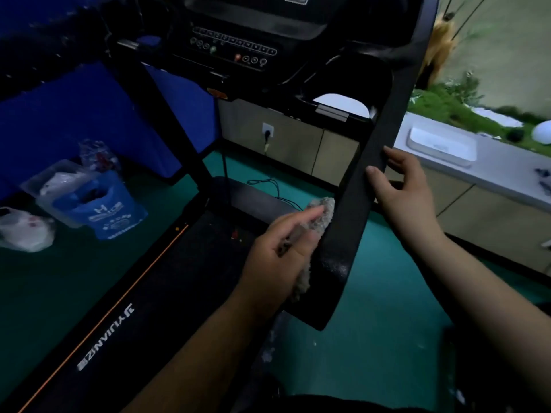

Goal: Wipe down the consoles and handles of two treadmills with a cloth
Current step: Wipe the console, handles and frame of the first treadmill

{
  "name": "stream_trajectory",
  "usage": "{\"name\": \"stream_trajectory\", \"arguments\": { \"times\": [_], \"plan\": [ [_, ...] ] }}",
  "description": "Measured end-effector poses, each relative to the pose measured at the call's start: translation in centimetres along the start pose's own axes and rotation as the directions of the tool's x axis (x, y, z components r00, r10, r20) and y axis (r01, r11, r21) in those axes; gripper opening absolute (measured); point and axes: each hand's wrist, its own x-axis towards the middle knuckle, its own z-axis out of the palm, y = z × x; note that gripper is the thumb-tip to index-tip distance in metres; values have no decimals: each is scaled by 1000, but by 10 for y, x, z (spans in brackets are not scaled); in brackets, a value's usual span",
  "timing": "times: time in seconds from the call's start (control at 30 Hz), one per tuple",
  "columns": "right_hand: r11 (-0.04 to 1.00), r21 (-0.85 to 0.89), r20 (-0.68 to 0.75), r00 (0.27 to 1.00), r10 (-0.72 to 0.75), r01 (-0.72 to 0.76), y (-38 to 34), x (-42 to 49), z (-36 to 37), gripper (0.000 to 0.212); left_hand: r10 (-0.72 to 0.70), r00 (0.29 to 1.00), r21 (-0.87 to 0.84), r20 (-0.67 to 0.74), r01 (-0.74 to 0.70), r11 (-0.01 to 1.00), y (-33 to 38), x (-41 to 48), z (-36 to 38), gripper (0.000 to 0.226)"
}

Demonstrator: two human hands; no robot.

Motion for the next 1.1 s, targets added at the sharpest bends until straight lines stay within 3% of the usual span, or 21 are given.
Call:
{"name": "stream_trajectory", "arguments": {
  "times": [0.1, 0.23, 0.33, 0.43, 0.5, 0.57, 0.67, 0.73, 0.83, 0.9, 0.93, 1.0, 1.1],
  "plan": [
    [995, 59, -44, 996, 78, -75, -3, 3, 3, 42, 35, 999, -62, 0, -35, 997, -17, 11, 6, 30],
    [977, 123, -106, 977, 186, -173, -9, 5, 11, 35, -35, 999, -107, 23, 38, 994, -48, 38, 5, 25],
    [967, 138, -145, 962, 233, -214, -17, 7, 15, 33, -169, 984, -58, 59, 172, 983, -79, 64, 8, 27],
    [959, 120, -111, 956, 272, -258, -25, 7, 14, 33, -289, 957, -118, -10, 286, 951, -87, 66, -5, 27],
    [951, 120, -122, 946, 299, -285, -30, 6, 16, 36, -210, 977, -195, -32, 200, 960, -75, 54, -16, 29],
    [946, 110, -171, 932, 320, -305, -34, 6, 23, 37, -6, 1000, -206, 21, 10, 979, -58, 40, -20, 31],
    [945, 39, -268, 908, 323, -325, -38, 7, 35, 35, 329, 932, -117, 153, -313, 942, -48, 31, -8, 31],
    [945, 9, -292, 903, 316, -328, -39, 6, 37, 35, 374, 918, -85, 132, -365, 927, -59, 47, 2, 30],
    [938, -32, -308, 896, 319, -345, -40, 6, 37, 32, 104, 989, -46, 106, -100, 994, -89, 94, 18, 34],
    [936, -58, -310, 898, 313, -346, -40, 6, 36, 32, -156, 977, -90, 146, 170, 981, -103, 116, 23, 36],
    [935, -77, -316, 898, 306, -346, -41, 5, 37, 32, -215, 966, -122, 144, 233, 965, -104, 120, 22, 36],
    [932, -113, -332, 897, 292, -345, -42, 6, 37, 32, -125, 990, -180, 62, 135, 974, -87, 120, 16, 34],
    [922, -162, -349, 894, 280, -352, -42, 6, 38, 31, 232, 973, -198, -2, -228, 953, -61, 116, 22, 31]
  ]
}}
